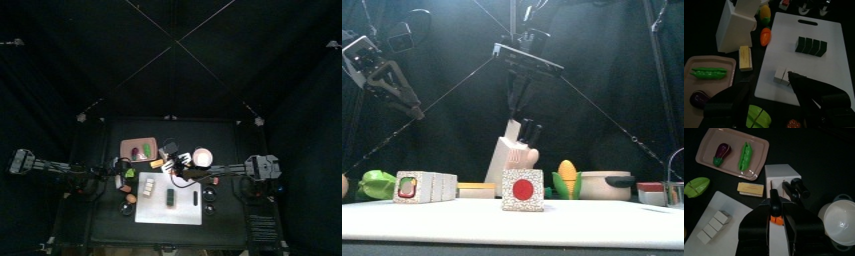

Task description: Grab cleaver handle

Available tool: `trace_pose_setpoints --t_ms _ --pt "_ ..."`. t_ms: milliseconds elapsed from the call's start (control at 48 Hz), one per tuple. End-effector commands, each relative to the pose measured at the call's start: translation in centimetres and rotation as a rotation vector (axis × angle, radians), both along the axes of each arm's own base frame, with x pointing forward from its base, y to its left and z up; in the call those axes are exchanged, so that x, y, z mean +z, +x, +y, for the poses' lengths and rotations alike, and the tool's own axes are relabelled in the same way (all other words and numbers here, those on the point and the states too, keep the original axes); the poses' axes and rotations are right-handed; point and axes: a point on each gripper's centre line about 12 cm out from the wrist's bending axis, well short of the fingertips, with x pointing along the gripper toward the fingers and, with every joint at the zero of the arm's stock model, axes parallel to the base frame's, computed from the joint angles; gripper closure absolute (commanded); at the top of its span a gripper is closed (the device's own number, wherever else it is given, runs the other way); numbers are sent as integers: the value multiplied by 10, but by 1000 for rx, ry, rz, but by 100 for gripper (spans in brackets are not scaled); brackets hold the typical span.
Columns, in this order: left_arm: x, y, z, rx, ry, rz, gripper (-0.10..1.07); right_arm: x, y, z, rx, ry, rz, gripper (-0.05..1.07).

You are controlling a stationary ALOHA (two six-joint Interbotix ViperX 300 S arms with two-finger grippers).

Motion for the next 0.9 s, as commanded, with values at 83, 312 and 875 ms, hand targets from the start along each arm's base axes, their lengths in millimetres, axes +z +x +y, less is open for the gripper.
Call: trace_pose_setpoints --t_ms 83,312,875 --pt "4 2 0 1 -3 -12 7 30 -10 1 -6 -12 -53 52" --pt "4 2 0 1 -3 -12 7 37 -8 4 -1 -15 -69 52" --pt "4 2 0 0 -4 -11 7 45 -13 14 28 -35 -76 52"
